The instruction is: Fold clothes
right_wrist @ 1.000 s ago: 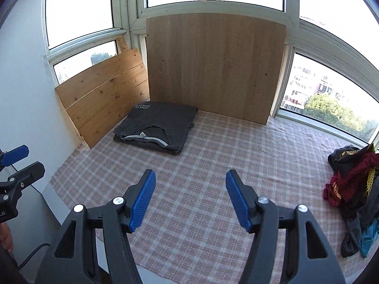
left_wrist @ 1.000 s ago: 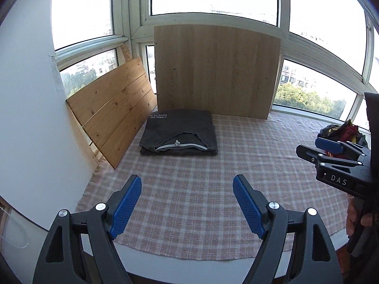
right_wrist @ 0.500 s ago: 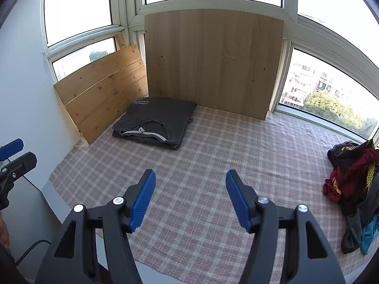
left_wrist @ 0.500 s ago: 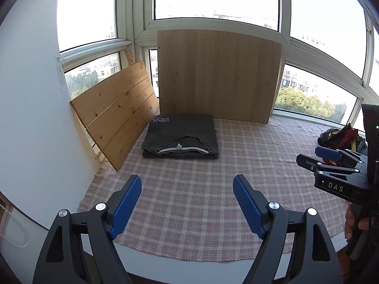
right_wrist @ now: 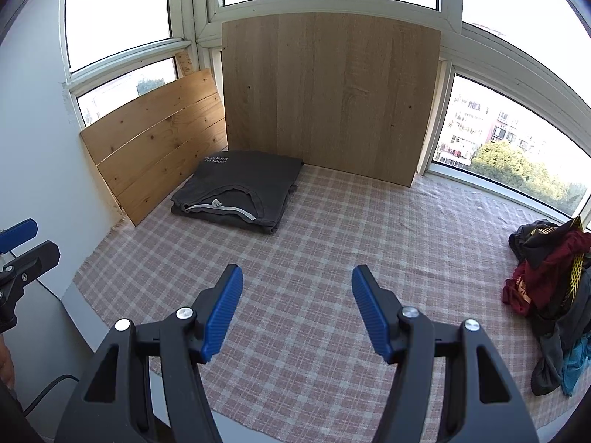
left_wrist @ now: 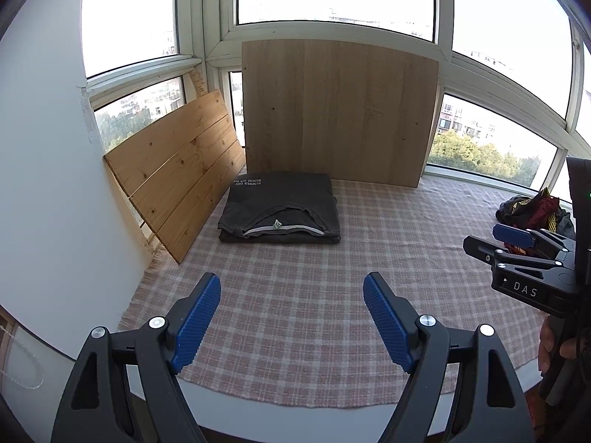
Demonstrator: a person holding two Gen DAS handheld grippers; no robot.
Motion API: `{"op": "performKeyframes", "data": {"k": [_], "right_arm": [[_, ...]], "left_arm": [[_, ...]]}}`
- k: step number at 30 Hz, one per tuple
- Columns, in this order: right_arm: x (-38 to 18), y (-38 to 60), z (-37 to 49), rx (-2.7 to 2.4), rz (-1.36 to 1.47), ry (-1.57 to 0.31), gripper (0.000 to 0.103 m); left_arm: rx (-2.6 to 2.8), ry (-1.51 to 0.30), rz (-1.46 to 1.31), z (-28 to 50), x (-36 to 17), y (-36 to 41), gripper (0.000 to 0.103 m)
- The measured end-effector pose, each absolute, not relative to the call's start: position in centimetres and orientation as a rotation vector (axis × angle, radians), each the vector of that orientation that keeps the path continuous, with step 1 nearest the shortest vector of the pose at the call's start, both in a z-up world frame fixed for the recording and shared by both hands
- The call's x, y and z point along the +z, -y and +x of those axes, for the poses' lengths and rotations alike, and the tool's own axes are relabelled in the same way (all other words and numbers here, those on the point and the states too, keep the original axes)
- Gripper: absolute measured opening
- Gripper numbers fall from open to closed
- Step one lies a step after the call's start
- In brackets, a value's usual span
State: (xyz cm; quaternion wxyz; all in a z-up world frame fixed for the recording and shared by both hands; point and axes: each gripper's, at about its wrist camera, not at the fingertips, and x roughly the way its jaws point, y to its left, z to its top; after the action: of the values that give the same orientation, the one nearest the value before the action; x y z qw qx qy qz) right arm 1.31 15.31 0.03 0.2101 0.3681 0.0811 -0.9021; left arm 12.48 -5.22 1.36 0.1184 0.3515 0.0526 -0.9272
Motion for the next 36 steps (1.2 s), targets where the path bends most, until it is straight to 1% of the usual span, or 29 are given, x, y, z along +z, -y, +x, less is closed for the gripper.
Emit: {"op": "performKeyframes", "data": {"k": [12,18,36], "right_arm": [[-0.2,-15.1,0.7,-2.516,1.031,-0.230,0.061],[-0.4,-15.0,0.6,-2.526,1.024,-0.250,0.061],[-0.9,-15.1,0.0,-2.520,1.043,-0.249,0.061]], "left_arm": [[-2.727,-0.157,1.049,11.5,1.2,5.4,0.078],[-2.742,-0.214,1.061,11.1,1.2,5.8,0.078],[-2.738,-0.186,1.065,10.5,1.4,5.7,0.079]]}}
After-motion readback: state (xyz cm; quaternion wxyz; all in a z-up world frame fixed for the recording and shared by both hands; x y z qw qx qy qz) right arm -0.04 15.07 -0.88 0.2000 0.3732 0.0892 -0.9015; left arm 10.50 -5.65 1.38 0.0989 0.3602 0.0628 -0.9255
